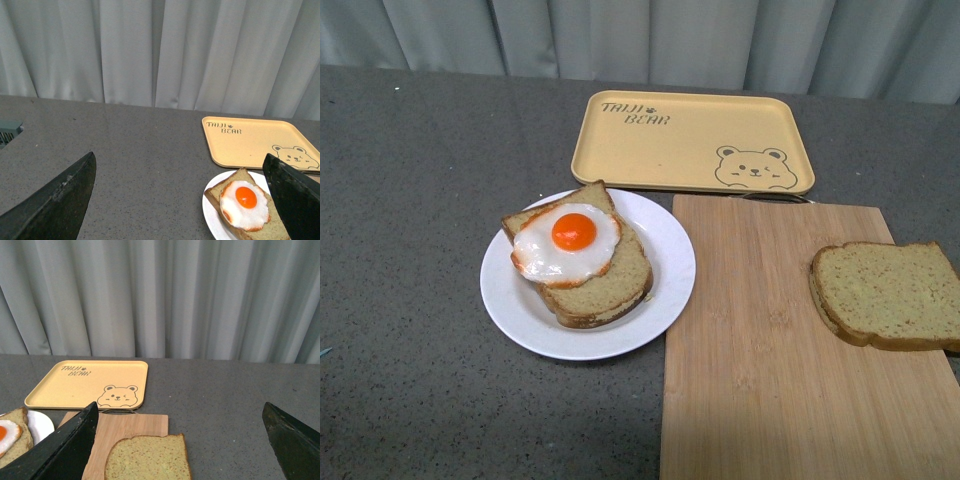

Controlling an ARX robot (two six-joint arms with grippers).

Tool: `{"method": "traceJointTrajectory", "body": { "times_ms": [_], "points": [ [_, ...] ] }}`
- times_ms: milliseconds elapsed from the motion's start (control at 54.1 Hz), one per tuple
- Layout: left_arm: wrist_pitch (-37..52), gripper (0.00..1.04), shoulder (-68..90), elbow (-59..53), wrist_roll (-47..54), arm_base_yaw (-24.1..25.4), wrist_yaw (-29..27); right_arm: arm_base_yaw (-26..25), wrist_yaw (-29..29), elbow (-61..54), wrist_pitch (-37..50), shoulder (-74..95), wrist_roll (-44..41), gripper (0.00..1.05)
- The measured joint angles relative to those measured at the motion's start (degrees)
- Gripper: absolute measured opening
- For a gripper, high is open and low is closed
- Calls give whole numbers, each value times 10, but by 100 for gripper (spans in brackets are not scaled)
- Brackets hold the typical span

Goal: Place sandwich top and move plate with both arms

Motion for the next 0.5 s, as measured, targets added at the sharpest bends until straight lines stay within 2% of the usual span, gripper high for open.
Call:
{"method": "traceJointTrajectory", "body": {
  "times_ms": [499],
  "points": [
    [0,98,0,0,0,0,0,0,0,0,0,0,0,95]
  ]
}}
